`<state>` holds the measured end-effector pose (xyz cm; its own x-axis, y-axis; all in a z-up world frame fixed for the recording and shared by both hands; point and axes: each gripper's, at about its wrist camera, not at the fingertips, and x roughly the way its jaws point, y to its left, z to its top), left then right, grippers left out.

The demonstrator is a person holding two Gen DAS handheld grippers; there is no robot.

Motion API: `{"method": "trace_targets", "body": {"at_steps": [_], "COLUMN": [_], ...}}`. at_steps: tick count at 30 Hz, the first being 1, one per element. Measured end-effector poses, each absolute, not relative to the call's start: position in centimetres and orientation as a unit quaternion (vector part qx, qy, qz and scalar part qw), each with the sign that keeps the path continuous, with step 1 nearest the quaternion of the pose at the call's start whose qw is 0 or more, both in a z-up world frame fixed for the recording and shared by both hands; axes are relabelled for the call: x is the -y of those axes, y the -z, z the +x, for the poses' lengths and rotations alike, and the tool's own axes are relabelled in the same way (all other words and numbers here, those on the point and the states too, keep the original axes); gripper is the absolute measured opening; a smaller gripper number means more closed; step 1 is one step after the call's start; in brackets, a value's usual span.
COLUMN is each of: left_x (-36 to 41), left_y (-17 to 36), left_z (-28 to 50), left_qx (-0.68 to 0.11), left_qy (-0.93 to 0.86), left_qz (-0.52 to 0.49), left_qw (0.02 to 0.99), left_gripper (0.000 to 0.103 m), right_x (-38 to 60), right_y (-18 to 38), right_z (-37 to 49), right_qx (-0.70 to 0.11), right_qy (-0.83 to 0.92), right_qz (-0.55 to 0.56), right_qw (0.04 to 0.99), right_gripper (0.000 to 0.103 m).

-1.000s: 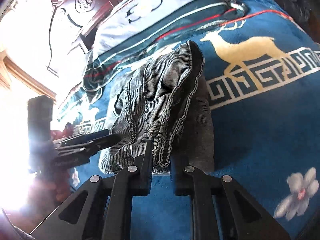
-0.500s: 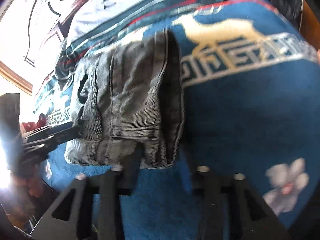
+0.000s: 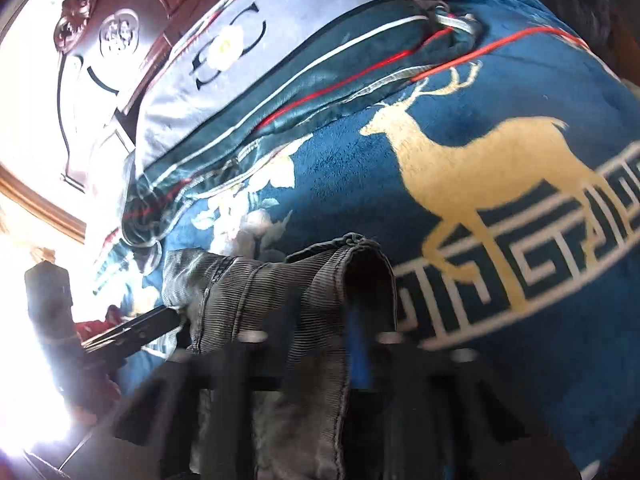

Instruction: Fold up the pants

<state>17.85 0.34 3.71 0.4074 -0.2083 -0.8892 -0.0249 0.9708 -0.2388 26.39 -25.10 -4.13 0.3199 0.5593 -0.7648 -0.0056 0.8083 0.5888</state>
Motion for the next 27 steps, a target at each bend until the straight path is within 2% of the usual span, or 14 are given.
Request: {"method": "trace_targets", "body": {"at_steps": [3, 5, 9, 10, 11, 12, 13, 20, 24, 27], "left_x": [-2.1, -2.8, -1.9, -1.7, -1.7, -1.6, -1.6, -2.2, -0.5, 1.7], "left_y": [-1.6, -0.3, -0.4, -0.7, -1.1, -1.7, -2.4, -6.5, -6.0, -4.6], "left_z": [17.8, 17.8, 17.2, 17.1, 17.1, 16.9, 16.3, 11.3, 8.6, 8.2], "left_qx": [-0.547, -0.552, -0.547, -0.545, -0.543, -0.537, -0.528, -0.478, -0.485, -0.505], "left_qy": [0.055, 0.054, 0.054, 0.053, 0.052, 0.051, 0.051, 0.090, 0.103, 0.096], "left_qz": [-0.165, -0.201, -0.171, -0.160, -0.152, -0.142, -0.130, -0.143, -0.140, -0.100], "left_qw": [0.819, 0.808, 0.818, 0.821, 0.824, 0.830, 0.838, 0.862, 0.857, 0.852], "left_gripper": [0.073, 0.077, 0.079, 0.078, 0.078, 0.077, 0.075, 0.075, 0.075, 0.075], "right_x": [24.1, 23.4, 24.0, 24.3, 24.9, 25.4, 26.0, 27.0, 24.8, 23.0], "right_y": [3.0, 4.3, 8.2, 8.6, 8.8, 8.6, 8.2, 1.9, 0.4, 0.8], "right_z": [26.9, 27.6, 27.7, 27.7, 27.6, 27.4, 27.2, 21.3, 17.4, 16.1], "right_qx": [-0.534, -0.551, -0.585, -0.587, -0.586, -0.586, -0.585, -0.552, -0.543, -0.542], "right_qy": [-0.168, -0.158, -0.128, -0.123, -0.122, -0.122, -0.119, -0.174, -0.197, -0.198], "right_qz": [0.176, 0.150, 0.162, 0.172, 0.188, 0.200, 0.210, 0.194, 0.161, 0.140], "right_qw": [0.810, 0.805, 0.784, 0.782, 0.779, 0.776, 0.774, 0.792, 0.800, 0.805], "right_gripper": [0.013, 0.012, 0.012, 0.014, 0.022, 0.031, 0.034, 0.035, 0.035, 0.036]}}
